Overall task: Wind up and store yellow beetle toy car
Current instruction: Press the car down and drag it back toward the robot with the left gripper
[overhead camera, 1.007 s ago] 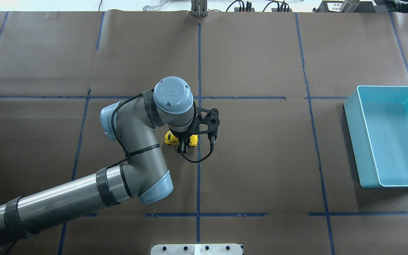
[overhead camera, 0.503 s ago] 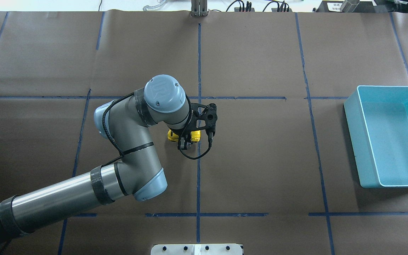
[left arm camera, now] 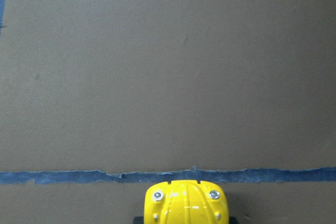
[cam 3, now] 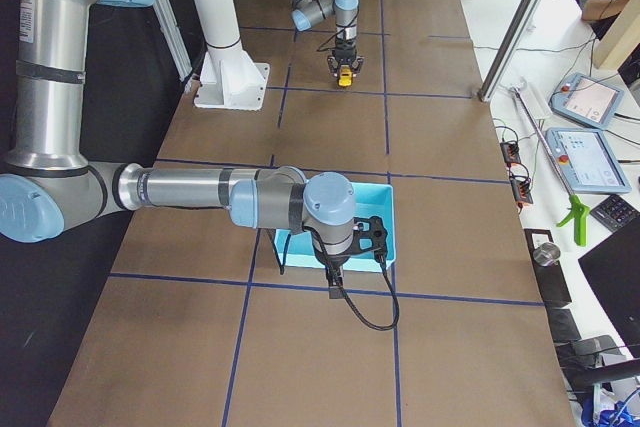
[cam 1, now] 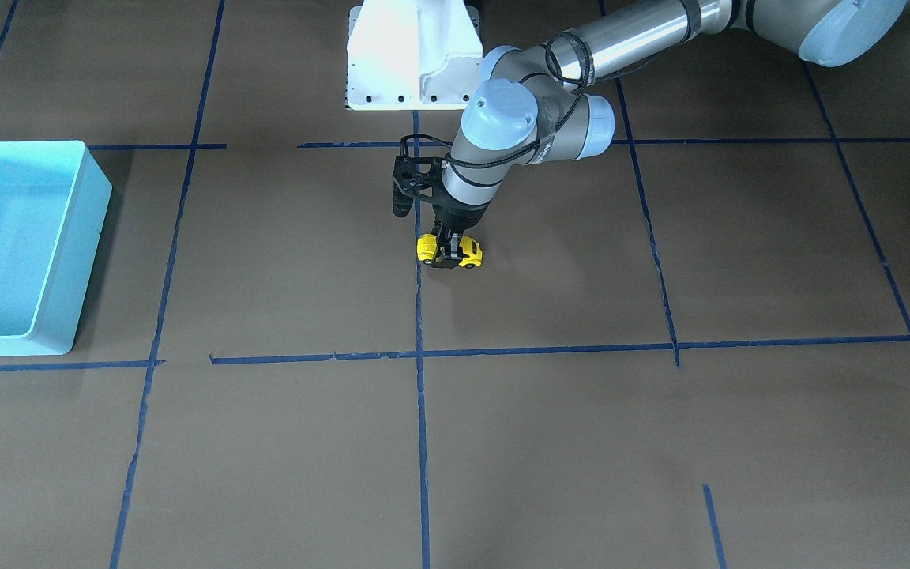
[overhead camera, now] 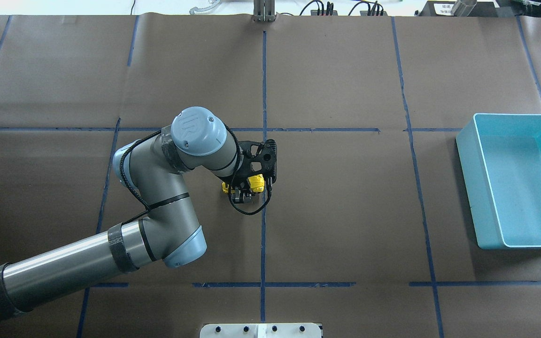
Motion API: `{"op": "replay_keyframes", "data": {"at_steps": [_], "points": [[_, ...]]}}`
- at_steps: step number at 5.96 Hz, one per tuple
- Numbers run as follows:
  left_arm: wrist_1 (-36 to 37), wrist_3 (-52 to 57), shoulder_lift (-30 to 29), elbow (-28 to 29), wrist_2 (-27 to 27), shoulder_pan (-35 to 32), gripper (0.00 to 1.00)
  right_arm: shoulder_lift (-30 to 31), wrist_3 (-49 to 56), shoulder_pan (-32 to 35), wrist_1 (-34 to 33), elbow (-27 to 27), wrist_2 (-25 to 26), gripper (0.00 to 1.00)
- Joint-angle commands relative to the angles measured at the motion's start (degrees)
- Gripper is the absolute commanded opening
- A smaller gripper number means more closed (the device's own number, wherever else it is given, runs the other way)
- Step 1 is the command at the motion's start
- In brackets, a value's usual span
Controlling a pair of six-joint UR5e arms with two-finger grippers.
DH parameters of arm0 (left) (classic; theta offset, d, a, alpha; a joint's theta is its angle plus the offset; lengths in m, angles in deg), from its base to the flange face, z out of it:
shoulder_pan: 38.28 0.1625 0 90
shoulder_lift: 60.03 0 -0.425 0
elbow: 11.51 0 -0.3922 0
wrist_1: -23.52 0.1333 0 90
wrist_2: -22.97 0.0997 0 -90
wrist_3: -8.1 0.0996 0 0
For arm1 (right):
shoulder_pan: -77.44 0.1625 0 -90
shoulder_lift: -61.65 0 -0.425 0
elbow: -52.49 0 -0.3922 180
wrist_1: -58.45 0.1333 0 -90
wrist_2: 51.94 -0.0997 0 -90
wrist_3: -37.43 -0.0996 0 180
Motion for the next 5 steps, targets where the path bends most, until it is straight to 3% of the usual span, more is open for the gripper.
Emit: {"op": "replay_keyframes", "data": {"at_steps": [1, 4, 5], "points": [[-0.3, 0.1, 0.1, 0.6, -0.6, -0.1, 0.00, 0.0, 0.0, 0.0, 0.0, -0.1, 0.0, 1.00], [-7.7, 0.0, 4.5, 0.4, -1.0, -0.6, 0.00, 0.0, 0.1, 0.0, 0.0, 0.0, -0.2, 1.00], [-10.4, 0.0, 6.3, 0.2, -3.5, -1.6, 0.00, 0.0, 0.1, 0.0, 0.0, 0.0, -0.2, 1.00]]}}
